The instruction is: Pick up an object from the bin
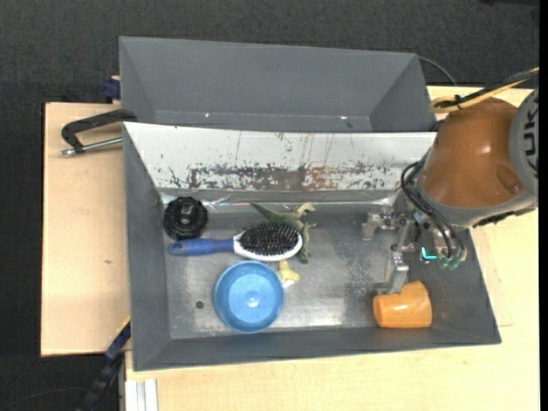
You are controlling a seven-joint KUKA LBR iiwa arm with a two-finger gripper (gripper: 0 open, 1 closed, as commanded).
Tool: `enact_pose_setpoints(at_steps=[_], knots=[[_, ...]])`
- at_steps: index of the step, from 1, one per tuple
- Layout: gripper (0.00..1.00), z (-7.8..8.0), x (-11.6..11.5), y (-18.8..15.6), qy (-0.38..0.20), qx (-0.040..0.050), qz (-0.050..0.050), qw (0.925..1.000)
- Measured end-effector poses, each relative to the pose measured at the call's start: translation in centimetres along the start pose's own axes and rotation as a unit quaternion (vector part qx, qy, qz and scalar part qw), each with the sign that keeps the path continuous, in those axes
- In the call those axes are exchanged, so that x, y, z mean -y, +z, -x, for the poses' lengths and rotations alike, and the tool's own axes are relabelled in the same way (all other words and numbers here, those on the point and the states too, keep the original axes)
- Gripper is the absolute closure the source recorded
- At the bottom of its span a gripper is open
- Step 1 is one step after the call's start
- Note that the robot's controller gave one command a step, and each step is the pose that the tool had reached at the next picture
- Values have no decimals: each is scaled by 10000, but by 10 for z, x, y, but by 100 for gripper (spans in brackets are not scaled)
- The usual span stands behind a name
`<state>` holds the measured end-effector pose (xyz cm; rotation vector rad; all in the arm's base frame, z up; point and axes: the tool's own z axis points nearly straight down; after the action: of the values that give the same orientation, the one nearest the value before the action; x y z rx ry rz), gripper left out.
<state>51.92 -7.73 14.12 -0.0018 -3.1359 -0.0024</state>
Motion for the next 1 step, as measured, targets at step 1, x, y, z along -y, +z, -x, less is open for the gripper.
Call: enact_pose_setpoints(at_steps=[1], knots=[[0,-16,58,37,-414,11,14,9991]])
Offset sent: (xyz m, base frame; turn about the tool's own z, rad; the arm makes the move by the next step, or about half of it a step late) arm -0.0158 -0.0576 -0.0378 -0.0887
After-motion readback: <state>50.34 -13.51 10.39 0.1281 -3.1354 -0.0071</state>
